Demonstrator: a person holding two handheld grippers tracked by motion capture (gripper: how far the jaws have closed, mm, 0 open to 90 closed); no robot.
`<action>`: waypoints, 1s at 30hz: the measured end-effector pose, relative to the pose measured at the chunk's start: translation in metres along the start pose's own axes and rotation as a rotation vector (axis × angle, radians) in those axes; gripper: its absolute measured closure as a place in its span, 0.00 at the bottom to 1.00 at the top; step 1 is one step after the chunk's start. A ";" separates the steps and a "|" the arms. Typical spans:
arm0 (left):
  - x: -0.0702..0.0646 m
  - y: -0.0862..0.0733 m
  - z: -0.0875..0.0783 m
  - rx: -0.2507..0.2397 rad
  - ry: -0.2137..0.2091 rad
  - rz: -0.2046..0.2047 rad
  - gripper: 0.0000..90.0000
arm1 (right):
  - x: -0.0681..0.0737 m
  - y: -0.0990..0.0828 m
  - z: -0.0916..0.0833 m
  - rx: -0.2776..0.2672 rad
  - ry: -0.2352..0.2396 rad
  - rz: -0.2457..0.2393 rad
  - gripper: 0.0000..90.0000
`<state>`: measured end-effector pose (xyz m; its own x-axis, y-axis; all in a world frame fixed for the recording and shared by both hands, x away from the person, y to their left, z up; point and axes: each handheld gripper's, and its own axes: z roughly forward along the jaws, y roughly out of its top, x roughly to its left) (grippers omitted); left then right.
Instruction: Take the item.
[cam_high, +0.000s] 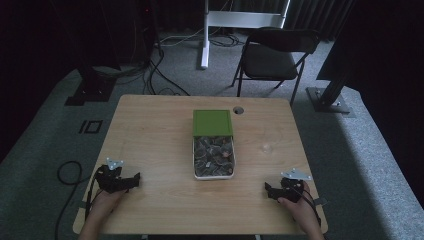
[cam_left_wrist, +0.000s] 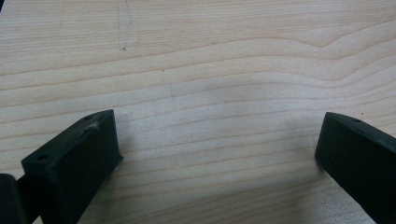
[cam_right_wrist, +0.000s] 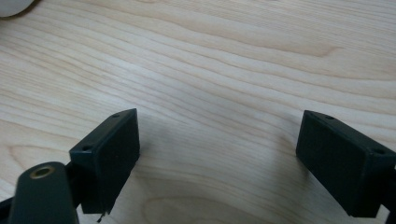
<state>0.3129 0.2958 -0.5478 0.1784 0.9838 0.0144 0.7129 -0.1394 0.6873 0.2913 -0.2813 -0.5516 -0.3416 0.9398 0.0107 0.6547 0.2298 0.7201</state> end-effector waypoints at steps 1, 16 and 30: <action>0.000 0.000 0.000 0.000 0.000 0.000 0.00 | 0.001 0.001 0.001 0.003 0.003 -0.003 0.16; 0.000 0.000 0.000 0.000 0.000 0.000 0.00 | 0.014 0.026 -0.010 -0.058 0.036 -0.026 0.16; 0.000 0.000 0.000 0.000 0.000 0.000 0.00 | 0.023 0.046 -0.021 -0.109 0.054 -0.052 0.16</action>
<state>0.3129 0.2958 -0.5479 0.1786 0.9838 0.0140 0.7128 -0.1392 0.6874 0.2993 -0.2547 -0.5033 -0.4115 0.9114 0.0066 0.5591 0.2467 0.7916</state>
